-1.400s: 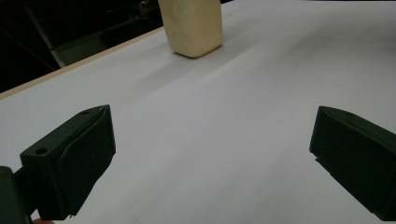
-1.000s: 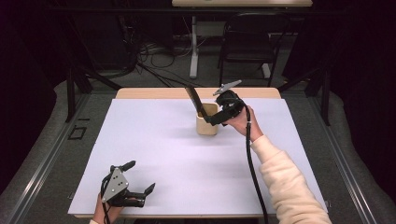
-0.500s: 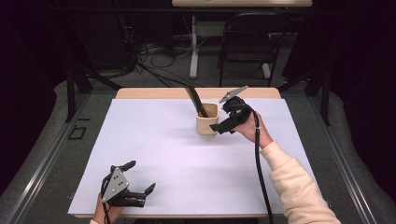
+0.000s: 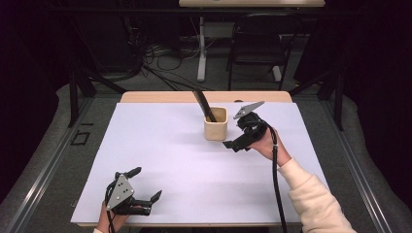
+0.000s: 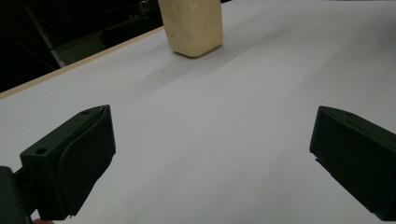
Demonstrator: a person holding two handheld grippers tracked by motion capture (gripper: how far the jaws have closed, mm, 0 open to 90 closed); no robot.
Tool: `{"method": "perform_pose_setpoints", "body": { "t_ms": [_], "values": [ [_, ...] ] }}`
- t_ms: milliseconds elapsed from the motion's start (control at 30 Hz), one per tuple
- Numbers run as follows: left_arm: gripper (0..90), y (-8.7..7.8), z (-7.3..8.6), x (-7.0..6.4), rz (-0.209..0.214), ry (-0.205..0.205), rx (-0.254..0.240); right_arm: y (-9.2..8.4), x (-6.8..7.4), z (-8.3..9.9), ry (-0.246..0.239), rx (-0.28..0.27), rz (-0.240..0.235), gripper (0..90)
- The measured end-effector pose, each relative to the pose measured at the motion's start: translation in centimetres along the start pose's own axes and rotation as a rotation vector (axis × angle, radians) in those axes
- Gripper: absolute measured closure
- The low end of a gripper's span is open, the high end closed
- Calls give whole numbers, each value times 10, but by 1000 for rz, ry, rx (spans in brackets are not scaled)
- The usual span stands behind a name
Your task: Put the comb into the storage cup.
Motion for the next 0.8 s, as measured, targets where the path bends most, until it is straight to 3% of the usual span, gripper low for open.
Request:
{"method": "perform_pose_setpoints", "body": {
  "t_ms": [800],
  "values": [
    [3, 0, 0, 0, 1, -1, 1, -6, 14, 69, 10, 2, -22, 0]
  ]
}}
Point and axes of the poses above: each handheld gripper's, and its own axes: y roughly forward along the jaws, z roughly out of its underside, x roughly to its left, the point moved 9 cm from there along y, roughly forward along the jaws, and after that the axes turned 13 degrees about y, right-handed, at the moved point
